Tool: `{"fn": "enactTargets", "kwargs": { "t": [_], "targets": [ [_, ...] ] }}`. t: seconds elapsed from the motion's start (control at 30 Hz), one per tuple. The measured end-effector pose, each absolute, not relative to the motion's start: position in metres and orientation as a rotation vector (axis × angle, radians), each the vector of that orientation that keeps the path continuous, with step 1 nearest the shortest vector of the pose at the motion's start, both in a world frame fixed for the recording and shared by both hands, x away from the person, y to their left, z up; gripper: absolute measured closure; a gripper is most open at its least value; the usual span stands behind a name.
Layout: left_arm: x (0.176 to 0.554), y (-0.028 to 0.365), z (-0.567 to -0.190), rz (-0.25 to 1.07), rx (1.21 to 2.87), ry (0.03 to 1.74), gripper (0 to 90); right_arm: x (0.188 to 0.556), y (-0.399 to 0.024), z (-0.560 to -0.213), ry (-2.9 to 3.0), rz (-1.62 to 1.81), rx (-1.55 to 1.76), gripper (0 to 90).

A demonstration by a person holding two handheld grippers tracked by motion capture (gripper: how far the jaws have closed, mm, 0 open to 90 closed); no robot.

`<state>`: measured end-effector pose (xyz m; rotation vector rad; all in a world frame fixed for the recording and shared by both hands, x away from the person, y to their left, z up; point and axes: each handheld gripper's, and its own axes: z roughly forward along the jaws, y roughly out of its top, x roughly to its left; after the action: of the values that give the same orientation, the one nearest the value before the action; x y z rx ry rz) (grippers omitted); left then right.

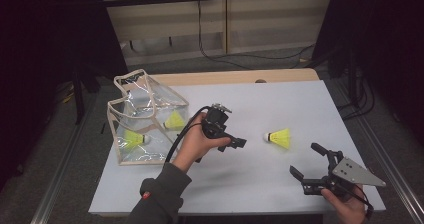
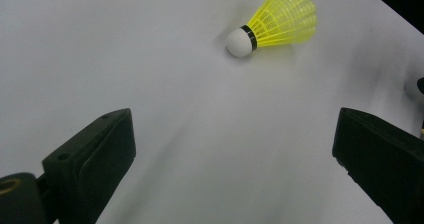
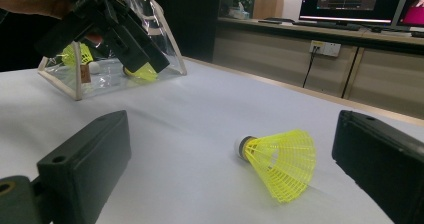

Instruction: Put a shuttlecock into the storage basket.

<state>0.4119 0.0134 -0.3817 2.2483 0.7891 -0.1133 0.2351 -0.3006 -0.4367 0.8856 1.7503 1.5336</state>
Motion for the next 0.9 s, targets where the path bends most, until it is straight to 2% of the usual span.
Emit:
{"fn": "enactTargets", "kwargs": {
  "t": [0.9],
  "targets": [
    [0.410,-0.009,-0.395,-0.114,2.275,0.746,3.5,0.235,-0.300,-0.436,1.751,1.534,0.885,2.1]
  ]
}}
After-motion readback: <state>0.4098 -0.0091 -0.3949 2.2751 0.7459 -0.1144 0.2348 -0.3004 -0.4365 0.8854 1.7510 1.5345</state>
